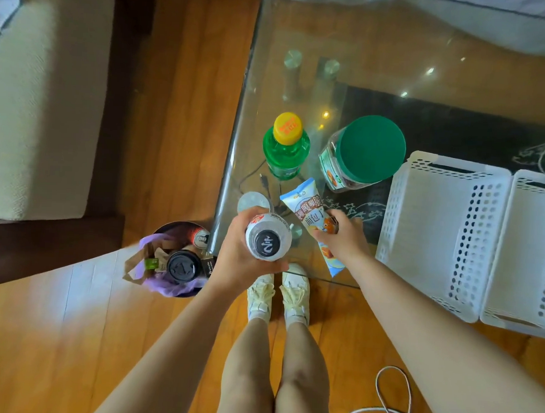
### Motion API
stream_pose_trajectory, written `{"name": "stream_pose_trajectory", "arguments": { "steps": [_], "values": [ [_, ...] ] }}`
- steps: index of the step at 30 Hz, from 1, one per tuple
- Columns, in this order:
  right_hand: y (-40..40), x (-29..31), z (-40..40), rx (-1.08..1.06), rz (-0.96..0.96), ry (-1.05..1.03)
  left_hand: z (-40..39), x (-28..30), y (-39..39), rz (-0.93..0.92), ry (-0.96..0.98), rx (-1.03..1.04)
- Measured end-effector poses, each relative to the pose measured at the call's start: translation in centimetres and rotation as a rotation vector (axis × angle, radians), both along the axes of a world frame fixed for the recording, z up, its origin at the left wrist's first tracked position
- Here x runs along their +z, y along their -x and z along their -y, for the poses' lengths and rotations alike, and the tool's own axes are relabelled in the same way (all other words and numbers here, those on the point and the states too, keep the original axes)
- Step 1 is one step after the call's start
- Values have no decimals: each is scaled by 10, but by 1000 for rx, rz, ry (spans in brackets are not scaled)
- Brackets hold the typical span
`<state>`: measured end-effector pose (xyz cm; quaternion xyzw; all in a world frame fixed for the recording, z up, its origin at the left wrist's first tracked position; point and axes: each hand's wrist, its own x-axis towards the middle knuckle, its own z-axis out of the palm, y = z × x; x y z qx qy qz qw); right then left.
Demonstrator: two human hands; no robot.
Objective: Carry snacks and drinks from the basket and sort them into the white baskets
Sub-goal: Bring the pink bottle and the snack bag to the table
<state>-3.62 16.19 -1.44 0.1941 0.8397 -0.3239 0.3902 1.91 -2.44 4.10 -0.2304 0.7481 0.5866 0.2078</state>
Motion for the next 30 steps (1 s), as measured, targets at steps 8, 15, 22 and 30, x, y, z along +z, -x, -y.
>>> {"name": "stream_pose_trajectory", "arguments": {
  "steps": [8,15,22,30],
  "values": [
    [3,4,0,108,6,-56,0,4,-4,62,-27,50],
    [-5,40,-11,60,12,-25,3,21,-17,190,-73,109],
    [-36,120,-28,97,80,58,13,85,-65,444,-63,355],
    [-76,190,-17,192,227,105,21,160,-160,438,-147,719]
  ]
}}
